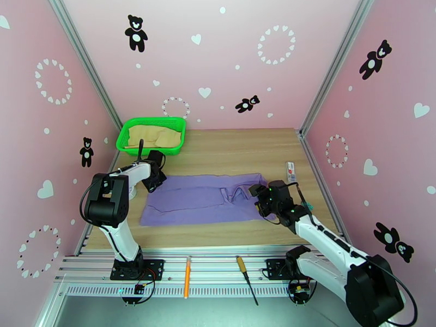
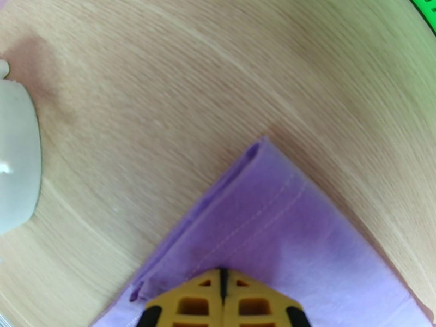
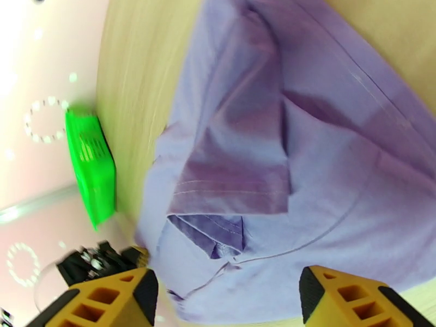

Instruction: Fold and stack the mixed laundry pile

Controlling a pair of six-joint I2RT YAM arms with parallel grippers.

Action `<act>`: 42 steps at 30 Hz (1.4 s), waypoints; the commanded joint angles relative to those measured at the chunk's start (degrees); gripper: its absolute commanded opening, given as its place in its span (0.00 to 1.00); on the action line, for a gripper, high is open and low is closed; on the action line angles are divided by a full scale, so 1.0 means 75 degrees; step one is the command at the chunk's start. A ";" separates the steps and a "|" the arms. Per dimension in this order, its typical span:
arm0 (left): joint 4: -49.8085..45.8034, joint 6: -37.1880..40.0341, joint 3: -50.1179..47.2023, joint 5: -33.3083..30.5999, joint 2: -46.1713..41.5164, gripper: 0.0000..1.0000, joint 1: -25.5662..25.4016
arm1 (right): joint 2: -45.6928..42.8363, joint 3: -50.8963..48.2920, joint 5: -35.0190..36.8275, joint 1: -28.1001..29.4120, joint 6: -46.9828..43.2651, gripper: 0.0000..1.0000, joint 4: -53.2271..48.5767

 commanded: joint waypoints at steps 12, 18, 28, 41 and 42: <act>-0.0050 0.0180 -0.0017 -0.0258 -0.0015 0.00 -0.0035 | 0.2082 0.0442 -0.0349 0.0245 0.1787 0.60 0.1592; -0.0090 0.0221 -0.0005 -0.0321 -0.0099 0.00 -0.0035 | 0.1838 0.0875 0.0434 0.0258 0.1355 0.60 0.0796; -0.0091 0.0239 -0.0040 -0.0340 -0.0107 0.00 -0.0035 | 0.2163 0.0832 0.0366 0.0270 0.1453 0.61 0.0866; -0.0097 0.0239 -0.0041 -0.0340 -0.0107 0.00 -0.0035 | 0.2841 0.1186 0.0240 0.0328 0.1336 0.66 0.0864; -0.0098 0.0239 -0.0041 -0.0340 -0.0121 0.00 -0.0035 | 0.2908 0.1220 0.0228 0.0328 0.1329 0.65 0.0898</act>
